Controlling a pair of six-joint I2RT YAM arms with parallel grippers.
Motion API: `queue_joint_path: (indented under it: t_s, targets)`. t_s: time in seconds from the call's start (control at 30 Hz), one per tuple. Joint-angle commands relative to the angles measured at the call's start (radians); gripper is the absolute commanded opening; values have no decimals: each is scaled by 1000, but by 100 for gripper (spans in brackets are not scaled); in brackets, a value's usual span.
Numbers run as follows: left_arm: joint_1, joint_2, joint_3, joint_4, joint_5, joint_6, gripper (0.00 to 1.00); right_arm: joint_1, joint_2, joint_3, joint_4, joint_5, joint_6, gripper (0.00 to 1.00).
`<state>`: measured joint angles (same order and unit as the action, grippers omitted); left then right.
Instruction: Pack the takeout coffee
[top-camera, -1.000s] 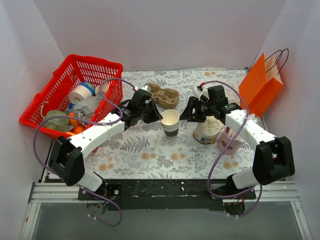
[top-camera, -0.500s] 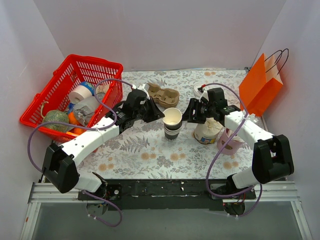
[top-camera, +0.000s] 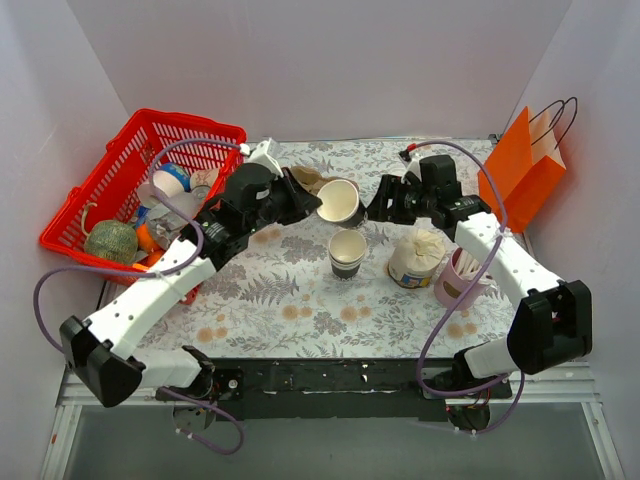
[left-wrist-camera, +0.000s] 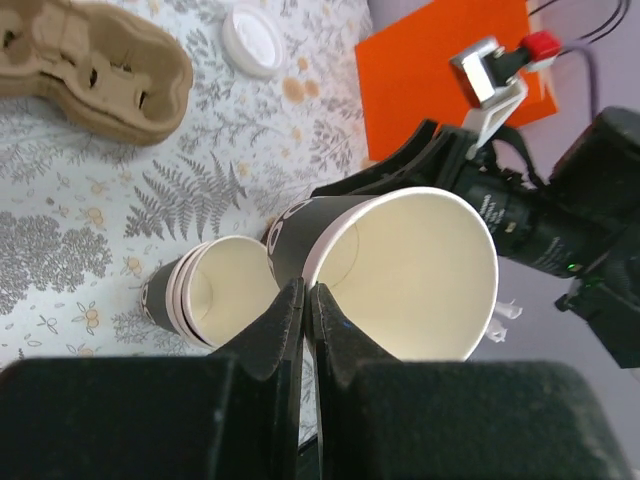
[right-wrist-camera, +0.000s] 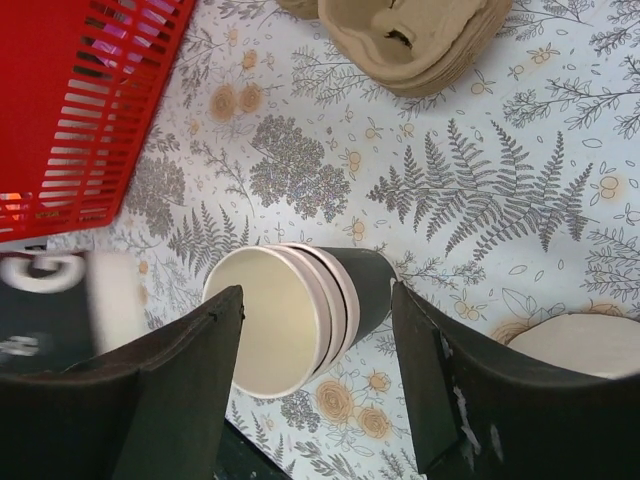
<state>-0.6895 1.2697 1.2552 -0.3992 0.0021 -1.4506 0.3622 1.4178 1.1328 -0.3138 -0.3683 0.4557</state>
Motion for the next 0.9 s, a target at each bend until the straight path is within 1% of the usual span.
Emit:
queue_joint_path:
  t_s: [0.0, 0.03, 0.1, 0.13, 0.17, 0.23, 0.27, 0.37, 0.53, 0.57, 0.6, 0.63, 0.7, 0.77, 0.83, 0.87]
  targets:
    - [-2, -118, 49, -61, -121, 45, 0, 26, -17, 42, -86, 38, -77, 68]
    - [-2, -136, 49, -84, -170, 52, 0, 43, -13, 47, -111, 46, -97, 68]
    - [-2, -179, 43, -180, -226, 61, 0, 64, 10, 70, -134, 55, -120, 68]
    - [-2, -191, 36, -220, -247, 58, 0, 95, 19, 79, -149, 89, -135, 68]
    - [-2, -202, 27, -296, -296, 50, 0, 109, 39, 91, -178, 113, -143, 68]
    - [-2, -239, -26, -355, -333, 3, 0, 139, 56, 111, -199, 172, -153, 68]
    - [-2, -253, -46, -389, -340, -10, 0, 145, 72, 113, -197, 181, -150, 68]
    - [-2, -296, -137, -409, -330, -54, 0, 170, 102, 119, -206, 201, -144, 64]
    - [-2, -299, -249, -460, -321, -105, 0, 215, 156, 140, -245, 291, -149, 61]
    - [-2, -299, -287, -443, -311, -116, 0, 216, 161, 146, -249, 296, -147, 58]
    - [-4, -300, -310, -426, -268, -114, 0, 215, 164, 148, -249, 301, -147, 55]
    - [-2, -300, -329, -408, -251, -114, 0, 216, 168, 151, -248, 308, -146, 50]
    - [-2, -294, -378, -362, -225, -126, 0, 216, 173, 162, -245, 313, -147, 47]
    - [-2, -274, -398, -339, -214, -132, 0, 215, 184, 171, -240, 299, -157, 37]
    - [-2, -265, -419, -323, -215, -134, 0, 215, 200, 194, -246, 302, -163, 21]
    - [-4, -259, -427, -305, -217, -136, 0, 215, 210, 205, -255, 305, -166, 20]
